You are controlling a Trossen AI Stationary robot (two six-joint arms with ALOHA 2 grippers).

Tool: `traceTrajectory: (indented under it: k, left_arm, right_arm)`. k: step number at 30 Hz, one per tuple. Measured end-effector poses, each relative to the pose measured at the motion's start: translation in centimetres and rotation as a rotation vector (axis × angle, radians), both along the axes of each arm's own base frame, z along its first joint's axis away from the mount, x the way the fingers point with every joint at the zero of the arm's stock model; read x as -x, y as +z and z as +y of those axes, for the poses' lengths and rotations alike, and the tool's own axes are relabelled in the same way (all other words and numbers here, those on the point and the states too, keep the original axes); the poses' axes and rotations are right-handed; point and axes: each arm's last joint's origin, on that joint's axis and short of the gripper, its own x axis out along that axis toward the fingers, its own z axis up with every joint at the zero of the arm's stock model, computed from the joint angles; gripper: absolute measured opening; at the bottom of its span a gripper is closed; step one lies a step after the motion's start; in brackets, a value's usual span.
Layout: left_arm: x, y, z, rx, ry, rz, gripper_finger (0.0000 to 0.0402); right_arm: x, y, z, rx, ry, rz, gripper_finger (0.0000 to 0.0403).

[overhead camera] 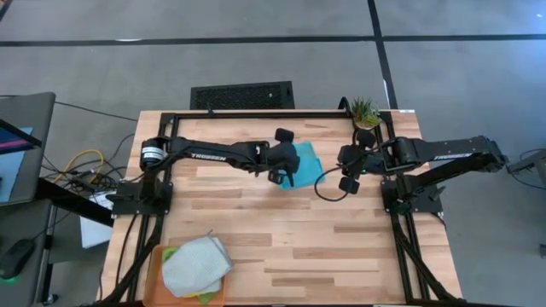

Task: Fold microfiber towels
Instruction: Fold the blue towel

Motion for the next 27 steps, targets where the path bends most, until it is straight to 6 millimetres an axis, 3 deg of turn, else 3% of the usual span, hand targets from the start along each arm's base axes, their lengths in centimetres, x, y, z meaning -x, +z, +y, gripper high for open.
traceTrajectory:
  k: [8, 17, 27]
  left_arm:
    - [-2.3, 2.0, 0.7, -0.049, 0.022, -0.065, 0.0000]
    - [-4.9, -0.5, 1.3, -0.128, 0.061, 0.056, 0.0000]
    - [-5.2, 0.0, 1.1, -0.024, 0.011, -0.012, 0.0000]
  right_arm:
    - [0.1, -0.1, 0.1, 0.000, 0.005, 0.014, 0.0154]
    - [0.2, -0.1, 0.9, -0.002, 0.038, 0.015, 0.0154]
    - [0.3, -0.1, 1.4, 0.001, 0.069, 0.023, 0.0154]
